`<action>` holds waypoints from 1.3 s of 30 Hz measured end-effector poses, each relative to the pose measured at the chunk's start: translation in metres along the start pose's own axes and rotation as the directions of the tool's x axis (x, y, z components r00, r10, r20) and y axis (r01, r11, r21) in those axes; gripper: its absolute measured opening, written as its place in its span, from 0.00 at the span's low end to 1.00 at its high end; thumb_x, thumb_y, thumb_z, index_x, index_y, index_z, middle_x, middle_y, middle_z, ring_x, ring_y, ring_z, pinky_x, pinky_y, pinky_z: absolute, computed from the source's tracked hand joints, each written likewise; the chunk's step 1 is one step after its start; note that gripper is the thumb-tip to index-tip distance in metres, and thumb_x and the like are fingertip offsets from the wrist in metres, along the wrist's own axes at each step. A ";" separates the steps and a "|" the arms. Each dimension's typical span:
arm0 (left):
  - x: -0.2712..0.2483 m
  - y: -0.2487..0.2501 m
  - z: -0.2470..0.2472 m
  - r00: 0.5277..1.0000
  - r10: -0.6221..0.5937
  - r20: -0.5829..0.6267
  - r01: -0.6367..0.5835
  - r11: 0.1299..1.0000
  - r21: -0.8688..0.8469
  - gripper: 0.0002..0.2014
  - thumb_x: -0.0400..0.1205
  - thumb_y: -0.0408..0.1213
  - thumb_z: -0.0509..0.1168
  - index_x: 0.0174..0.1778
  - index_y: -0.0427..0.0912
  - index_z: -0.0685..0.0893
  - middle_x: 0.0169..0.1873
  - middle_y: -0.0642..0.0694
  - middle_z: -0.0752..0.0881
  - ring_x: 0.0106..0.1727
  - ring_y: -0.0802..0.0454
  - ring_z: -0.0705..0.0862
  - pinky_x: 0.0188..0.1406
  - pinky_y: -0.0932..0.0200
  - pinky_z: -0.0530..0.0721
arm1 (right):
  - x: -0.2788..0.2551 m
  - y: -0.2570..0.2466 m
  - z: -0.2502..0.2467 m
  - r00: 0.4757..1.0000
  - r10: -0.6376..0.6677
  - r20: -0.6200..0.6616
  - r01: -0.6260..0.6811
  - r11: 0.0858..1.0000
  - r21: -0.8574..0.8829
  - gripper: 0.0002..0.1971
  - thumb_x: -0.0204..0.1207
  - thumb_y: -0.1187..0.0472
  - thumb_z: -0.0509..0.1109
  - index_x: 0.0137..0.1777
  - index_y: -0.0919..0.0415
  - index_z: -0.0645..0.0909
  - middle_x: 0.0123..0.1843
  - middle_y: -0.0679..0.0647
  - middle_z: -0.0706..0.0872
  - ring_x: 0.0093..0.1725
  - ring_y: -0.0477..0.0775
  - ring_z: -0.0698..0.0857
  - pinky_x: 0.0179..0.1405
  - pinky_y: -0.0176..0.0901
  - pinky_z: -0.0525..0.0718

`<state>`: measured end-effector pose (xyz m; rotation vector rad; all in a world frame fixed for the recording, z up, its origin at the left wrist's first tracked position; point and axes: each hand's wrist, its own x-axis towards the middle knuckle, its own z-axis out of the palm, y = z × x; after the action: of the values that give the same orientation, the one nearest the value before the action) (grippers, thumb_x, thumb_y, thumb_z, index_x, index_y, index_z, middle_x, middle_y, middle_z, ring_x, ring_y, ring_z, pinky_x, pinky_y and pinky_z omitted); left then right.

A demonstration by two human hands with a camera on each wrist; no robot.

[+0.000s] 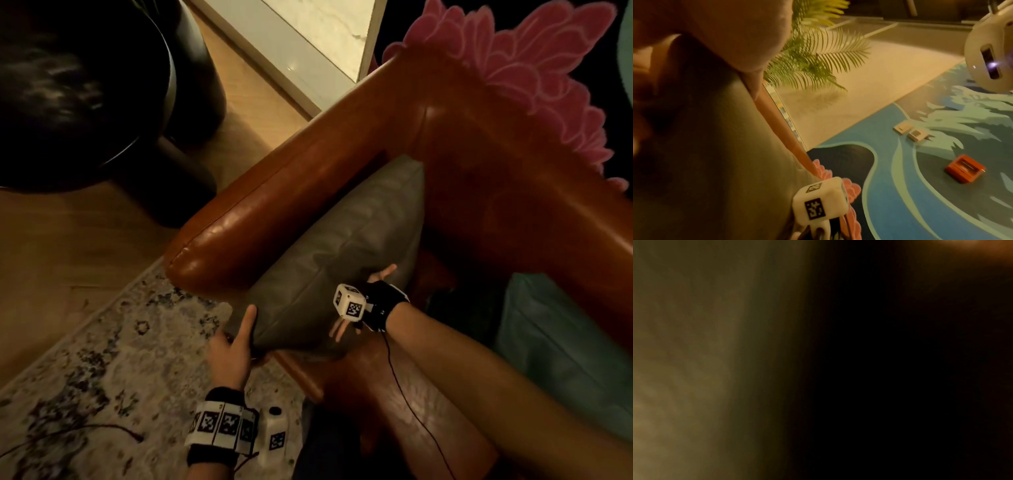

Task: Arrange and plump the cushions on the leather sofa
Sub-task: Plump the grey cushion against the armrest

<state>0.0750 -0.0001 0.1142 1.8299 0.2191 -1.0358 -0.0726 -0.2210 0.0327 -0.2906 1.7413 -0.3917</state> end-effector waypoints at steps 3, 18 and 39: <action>-0.008 -0.006 0.000 0.996 0.094 0.013 -0.094 0.985 0.147 0.13 0.80 0.45 0.70 0.52 0.40 0.83 0.48 0.35 0.88 0.44 0.37 0.90 0.39 0.35 0.90 | 0.035 0.016 -0.031 0.997 0.031 -0.064 -0.026 0.997 0.072 0.42 0.81 0.33 0.45 0.80 0.69 0.60 0.81 0.66 0.65 0.79 0.65 0.66 0.79 0.54 0.64; -0.041 -0.003 -0.004 0.988 0.147 0.044 -0.153 0.919 0.364 0.21 0.83 0.48 0.64 0.35 0.31 0.83 0.18 0.38 0.81 0.15 0.48 0.80 0.18 0.57 0.80 | -0.042 -0.163 -0.075 0.690 -0.718 0.092 0.635 0.539 -0.554 0.18 0.74 0.53 0.74 0.60 0.64 0.84 0.56 0.63 0.89 0.60 0.62 0.85 0.55 0.39 0.77; -0.076 -0.012 0.047 0.795 0.500 0.343 -0.469 0.149 0.871 0.33 0.80 0.58 0.59 0.80 0.48 0.65 0.81 0.42 0.66 0.80 0.42 0.64 0.71 0.35 0.67 | -0.092 -0.005 -0.107 0.203 -0.533 0.822 0.638 -0.564 -0.524 0.32 0.77 0.35 0.56 0.81 0.38 0.58 0.87 0.51 0.49 0.86 0.59 0.47 0.78 0.71 0.52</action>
<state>-0.0050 -0.0105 0.1547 2.6498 -1.2221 -0.6200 -0.1586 -0.1776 0.1354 -2.6858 1.0195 0.0191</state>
